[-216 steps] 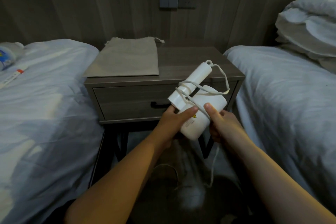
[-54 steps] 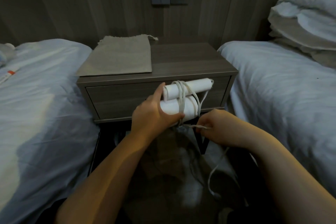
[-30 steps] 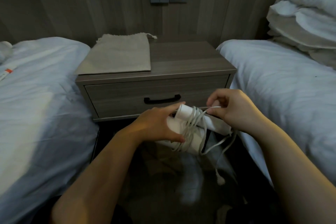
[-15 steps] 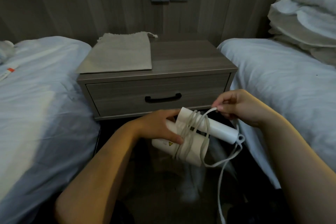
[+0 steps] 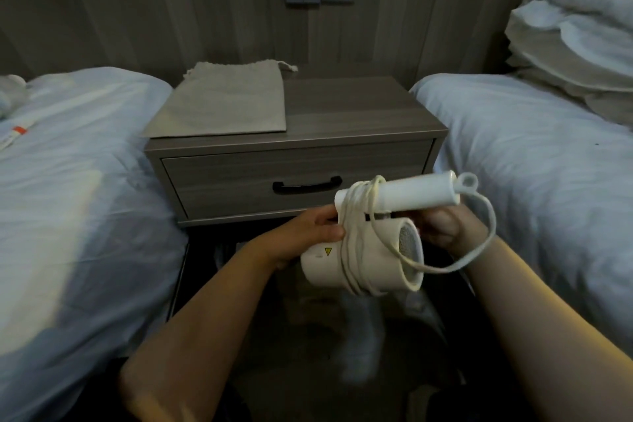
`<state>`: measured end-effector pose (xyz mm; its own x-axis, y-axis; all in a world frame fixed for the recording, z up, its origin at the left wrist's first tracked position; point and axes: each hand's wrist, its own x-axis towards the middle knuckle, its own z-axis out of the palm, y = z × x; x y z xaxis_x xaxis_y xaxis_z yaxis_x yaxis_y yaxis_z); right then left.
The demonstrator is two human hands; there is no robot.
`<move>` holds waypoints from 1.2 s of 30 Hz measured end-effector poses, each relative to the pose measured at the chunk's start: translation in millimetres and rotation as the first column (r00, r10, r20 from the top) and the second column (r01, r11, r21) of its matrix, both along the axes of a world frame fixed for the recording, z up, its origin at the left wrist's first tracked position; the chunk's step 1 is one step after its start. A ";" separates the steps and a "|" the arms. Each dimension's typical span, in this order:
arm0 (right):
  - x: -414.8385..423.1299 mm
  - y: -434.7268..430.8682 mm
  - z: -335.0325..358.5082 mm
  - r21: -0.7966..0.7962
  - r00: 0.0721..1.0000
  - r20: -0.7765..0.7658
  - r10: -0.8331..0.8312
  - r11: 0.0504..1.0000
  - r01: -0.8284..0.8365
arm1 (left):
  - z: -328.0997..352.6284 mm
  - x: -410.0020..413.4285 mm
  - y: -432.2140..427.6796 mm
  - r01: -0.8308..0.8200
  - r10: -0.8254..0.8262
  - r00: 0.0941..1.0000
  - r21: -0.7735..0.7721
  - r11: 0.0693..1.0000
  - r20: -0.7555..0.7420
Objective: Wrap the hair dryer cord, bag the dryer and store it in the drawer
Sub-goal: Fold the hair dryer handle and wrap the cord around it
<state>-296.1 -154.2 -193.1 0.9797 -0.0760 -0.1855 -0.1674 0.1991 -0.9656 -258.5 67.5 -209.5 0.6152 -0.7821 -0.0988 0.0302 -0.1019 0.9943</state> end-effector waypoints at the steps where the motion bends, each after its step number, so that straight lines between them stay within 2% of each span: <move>1: 1.3 2.8 -1.2 -0.043 1.000 0.001 0.013 0.999 -0.013 | -2.8 0.4 -2.4 -0.034 0.033 0.999 -0.032 0.999 -0.037; 3: 1.4 11.1 4.6 -0.135 0.999 0.009 0.035 0.990 -0.034 | -7.5 2.1 -6.7 -0.095 0.087 0.992 -0.084 0.992 -0.095; 6: -2.1 14.3 3.5 0.062 0.997 0.059 0.059 0.996 -0.062 | -1.8 -0.3 -9.9 -0.226 0.194 0.962 -0.163 0.960 -0.192; 9: -2.3 15.3 -0.8 0.061 0.994 0.048 0.096 0.993 -0.098 | 5.2 0.7 -12.8 -0.392 0.333 0.896 -0.173 0.903 -0.294; 13: -3.8 18.6 -2.1 0.210 0.957 0.024 0.290 0.934 -0.289 | 6.1 6.3 -14.9 -0.583 0.505 0.796 -0.197 0.788 -0.334; 15: -3.6 24.9 -5.0 0.247 0.953 -0.003 0.303 0.924 -0.293 | 5.9 7.1 -14.8 -0.656 0.575 0.743 -0.204 0.726 -0.344; 17: -2.2 36.4 -6.6 0.190 0.977 -0.098 0.187 0.968 -0.166 | 4.3 5.3 -15.9 -0.695 0.618 0.713 -0.212 0.687 -0.331; 19: -1.4 47.3 -8.3 0.047 0.984 -0.165 0.071 0.997 -0.064 | 2.3 1.2 -19.5 -0.699 0.650 0.714 -0.205 0.686 -0.260; 22: -1.2 55.8 -12.0 -0.022 0.984 -0.175 -0.033 0.999 0.029 | 3.1 -6.2 -26.7 -0.709 0.686 0.705 -0.190 0.679 -0.178; 29: -5.7 52.0 -6.4 -0.088 0.991 -0.127 0.039 0.995 -0.051 | 3.7 -6.9 -25.9 -0.717 0.702 0.697 -0.179 0.674 -0.146; 36: -11.1 45.0 3.9 -0.355 0.990 -0.129 -0.061 0.935 0.011 | 7.2 -7.9 -22.4 -0.599 0.593 0.797 -0.026 0.800 -0.118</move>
